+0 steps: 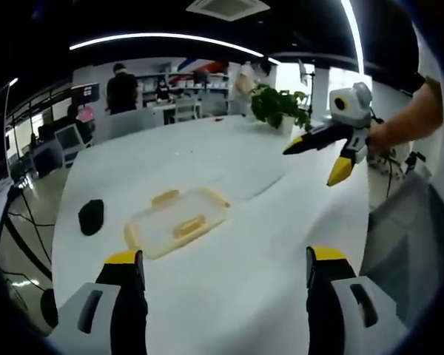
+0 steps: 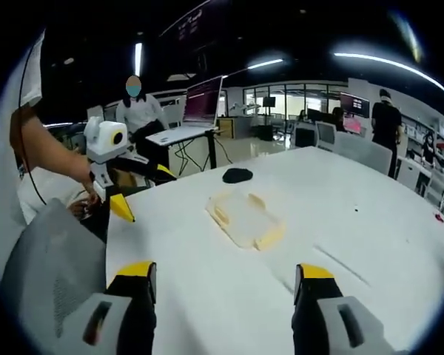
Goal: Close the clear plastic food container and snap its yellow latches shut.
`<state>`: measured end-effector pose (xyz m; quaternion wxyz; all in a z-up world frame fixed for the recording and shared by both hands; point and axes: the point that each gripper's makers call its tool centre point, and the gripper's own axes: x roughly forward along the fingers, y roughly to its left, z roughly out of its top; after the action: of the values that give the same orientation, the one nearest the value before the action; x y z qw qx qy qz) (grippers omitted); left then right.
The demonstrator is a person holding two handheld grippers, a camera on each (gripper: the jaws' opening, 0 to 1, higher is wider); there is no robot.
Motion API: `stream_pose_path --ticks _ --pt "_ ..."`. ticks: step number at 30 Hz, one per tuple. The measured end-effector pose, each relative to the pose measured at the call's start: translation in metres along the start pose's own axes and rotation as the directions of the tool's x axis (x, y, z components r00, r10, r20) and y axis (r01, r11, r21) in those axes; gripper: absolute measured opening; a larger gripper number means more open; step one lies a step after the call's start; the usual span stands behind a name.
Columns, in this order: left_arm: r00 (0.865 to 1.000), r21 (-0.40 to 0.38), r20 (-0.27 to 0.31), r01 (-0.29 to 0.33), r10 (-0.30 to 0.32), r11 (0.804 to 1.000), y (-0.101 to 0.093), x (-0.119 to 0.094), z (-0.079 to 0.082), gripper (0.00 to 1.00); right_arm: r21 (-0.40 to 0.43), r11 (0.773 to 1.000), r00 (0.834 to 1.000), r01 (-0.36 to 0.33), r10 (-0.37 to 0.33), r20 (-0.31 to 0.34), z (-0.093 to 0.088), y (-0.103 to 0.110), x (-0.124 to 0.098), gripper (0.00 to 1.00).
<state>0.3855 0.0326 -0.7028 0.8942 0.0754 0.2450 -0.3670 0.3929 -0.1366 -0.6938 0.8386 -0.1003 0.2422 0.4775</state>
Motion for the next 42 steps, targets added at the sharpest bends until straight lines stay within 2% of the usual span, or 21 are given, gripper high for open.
stream_pose_path --ticks 21,35,42 --pt "0.997 0.078 -0.063 0.044 -0.039 0.996 0.028 0.014 -0.005 0.87 -0.040 0.997 0.998 -0.061 0.059 -0.032 0.006 -0.012 0.026 0.74" --pt "0.989 0.162 -0.123 0.107 -0.087 0.981 0.045 0.026 -0.008 0.85 -0.075 0.992 0.994 -0.099 0.095 -0.058 0.015 -0.024 0.046 0.72" --pt "0.982 0.191 -0.154 0.135 -0.107 0.972 0.057 0.033 -0.011 0.85 -0.129 0.983 0.988 -0.129 0.117 -0.096 0.015 -0.030 0.058 0.72"
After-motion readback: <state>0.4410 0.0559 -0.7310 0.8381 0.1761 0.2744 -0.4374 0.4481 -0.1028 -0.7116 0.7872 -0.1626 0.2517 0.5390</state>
